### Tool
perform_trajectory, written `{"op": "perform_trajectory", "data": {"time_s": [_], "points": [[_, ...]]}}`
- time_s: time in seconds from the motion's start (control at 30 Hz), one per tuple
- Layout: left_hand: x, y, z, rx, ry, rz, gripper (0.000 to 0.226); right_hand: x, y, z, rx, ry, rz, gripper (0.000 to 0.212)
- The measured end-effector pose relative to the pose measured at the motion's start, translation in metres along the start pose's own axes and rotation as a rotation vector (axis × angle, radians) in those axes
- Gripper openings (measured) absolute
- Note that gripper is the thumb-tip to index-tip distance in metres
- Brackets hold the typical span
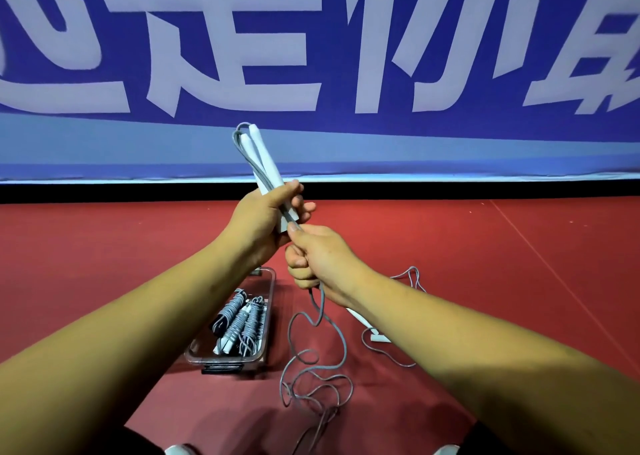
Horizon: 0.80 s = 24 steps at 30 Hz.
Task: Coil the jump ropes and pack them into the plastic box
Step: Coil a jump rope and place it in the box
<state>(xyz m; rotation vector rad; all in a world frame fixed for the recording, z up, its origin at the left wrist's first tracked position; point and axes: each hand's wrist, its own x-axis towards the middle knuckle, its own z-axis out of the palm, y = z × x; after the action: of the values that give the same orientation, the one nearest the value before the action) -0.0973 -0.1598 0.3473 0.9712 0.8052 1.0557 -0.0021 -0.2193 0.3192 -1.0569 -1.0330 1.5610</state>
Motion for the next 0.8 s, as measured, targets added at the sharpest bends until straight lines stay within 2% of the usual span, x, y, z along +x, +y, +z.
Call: {"op": "perform_trajectory", "data": {"time_s": [0.2, 0.37, 0.53, 0.63, 0.7, 0.8], "points": [[0.018, 0.028, -0.017, -0.33, 0.13, -0.066, 0.027, -0.006, 0.002, -0.004, -0.258, -0.098, 0.045, 0.041], [0.022, 0.042, -0.032, -0.439, 0.152, -0.167, 0.03, -0.005, -0.003, -0.012, -0.371, -0.222, 0.112, 0.038], [0.02, 0.048, -0.031, -0.572, 0.112, -0.184, 0.034, -0.006, -0.006, -0.015, -0.559, -0.164, -0.004, 0.038], [0.019, 0.048, -0.031, -0.66, 0.18, -0.137, 0.036, -0.007, -0.005, -0.018, -0.55, -0.132, -0.016, 0.036], [0.017, 0.051, -0.033, -0.65, 0.178, -0.145, 0.036, -0.005, -0.004, -0.019, -0.535, -0.142, 0.006, 0.036], [0.009, 0.055, -0.029, -0.414, 0.038, -0.303, 0.038, -0.004, -0.007, -0.031, -0.61, -0.171, 0.036, 0.036]]}}
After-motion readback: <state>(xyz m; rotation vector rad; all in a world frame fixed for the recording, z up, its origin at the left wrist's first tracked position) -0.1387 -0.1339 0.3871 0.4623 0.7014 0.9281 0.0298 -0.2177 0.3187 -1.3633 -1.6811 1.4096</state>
